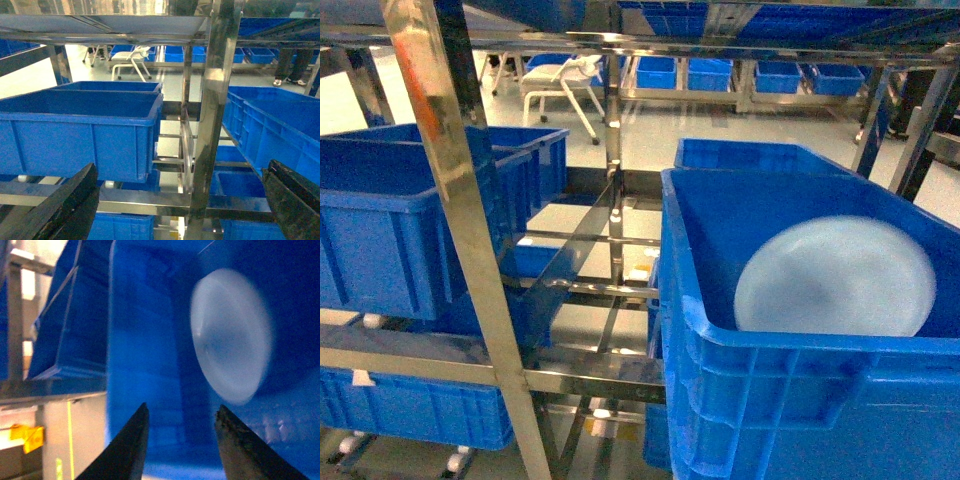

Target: Place blue tray on left shelf second layer neatly

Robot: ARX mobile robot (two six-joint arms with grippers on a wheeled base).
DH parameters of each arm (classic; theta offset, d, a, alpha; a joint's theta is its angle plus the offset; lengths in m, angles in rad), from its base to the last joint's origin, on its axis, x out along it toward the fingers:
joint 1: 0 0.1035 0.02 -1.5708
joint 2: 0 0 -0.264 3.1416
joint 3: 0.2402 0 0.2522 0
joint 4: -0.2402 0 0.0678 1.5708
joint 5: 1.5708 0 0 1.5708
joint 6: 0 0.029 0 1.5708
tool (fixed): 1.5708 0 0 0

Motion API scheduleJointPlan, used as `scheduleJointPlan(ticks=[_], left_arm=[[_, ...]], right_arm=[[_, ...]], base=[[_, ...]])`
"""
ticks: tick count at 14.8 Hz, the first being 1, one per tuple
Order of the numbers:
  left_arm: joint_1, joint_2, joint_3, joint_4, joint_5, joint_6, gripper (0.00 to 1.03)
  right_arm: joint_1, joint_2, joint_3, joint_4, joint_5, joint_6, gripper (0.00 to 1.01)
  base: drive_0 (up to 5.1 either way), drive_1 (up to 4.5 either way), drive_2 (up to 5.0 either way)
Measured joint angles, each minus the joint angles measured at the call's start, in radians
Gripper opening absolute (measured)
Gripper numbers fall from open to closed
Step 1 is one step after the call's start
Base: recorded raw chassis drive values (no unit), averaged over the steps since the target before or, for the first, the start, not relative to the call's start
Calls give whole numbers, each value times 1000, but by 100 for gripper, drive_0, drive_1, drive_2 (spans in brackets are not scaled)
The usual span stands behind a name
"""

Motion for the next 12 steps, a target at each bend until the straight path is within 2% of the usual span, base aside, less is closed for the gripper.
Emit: scheduleJointPlan(ticks=[1, 3, 4, 5, 6, 7, 8, 9, 10, 11, 12], left_arm=[[0, 0, 0, 0, 0, 0, 98], [0, 0, 0, 1, 0, 0, 98], [0, 0, 0, 1, 0, 0, 98], [0, 0, 0, 1, 0, 0, 98], [0, 0, 0, 0, 0, 0, 98], [0, 0, 0, 1, 0, 0, 98], [0, 0, 0, 0, -2, 0, 98], [1, 0, 0, 2, -3, 0, 98], [1, 0, 0, 1, 1, 0, 98], [1, 0, 0, 0, 1, 0, 98], [1, 0, 0, 0, 0, 0, 98]], right_arm=[[26, -148, -109, -26, -71, 43, 49], [97, -439, -293, -159, -145, 94, 73], [150, -624, -359, -293, -125, 86, 86], [198, -868, -384, -471, -39, 27, 100], [211, -1005, -392, -478, 6, -30, 96], [317, -1153, -531, -122, 305, -174, 84], [357, -1260, -673, 77, 510, -328, 72], [327, -1288, -743, 193, 668, -418, 61], [281, -1313, -772, 265, 706, -477, 46], [204, -1349, -788, 277, 615, -512, 33], [177, -1378, -836, 275, 603, -527, 7]], base=[[0, 0, 0], [0, 0, 0], [0, 0, 0], [0, 0, 0], [0, 0, 0], [0, 0, 0], [0, 0, 0], [0, 0, 0], [0, 0, 0], [0, 0, 0], [0, 0, 0]])
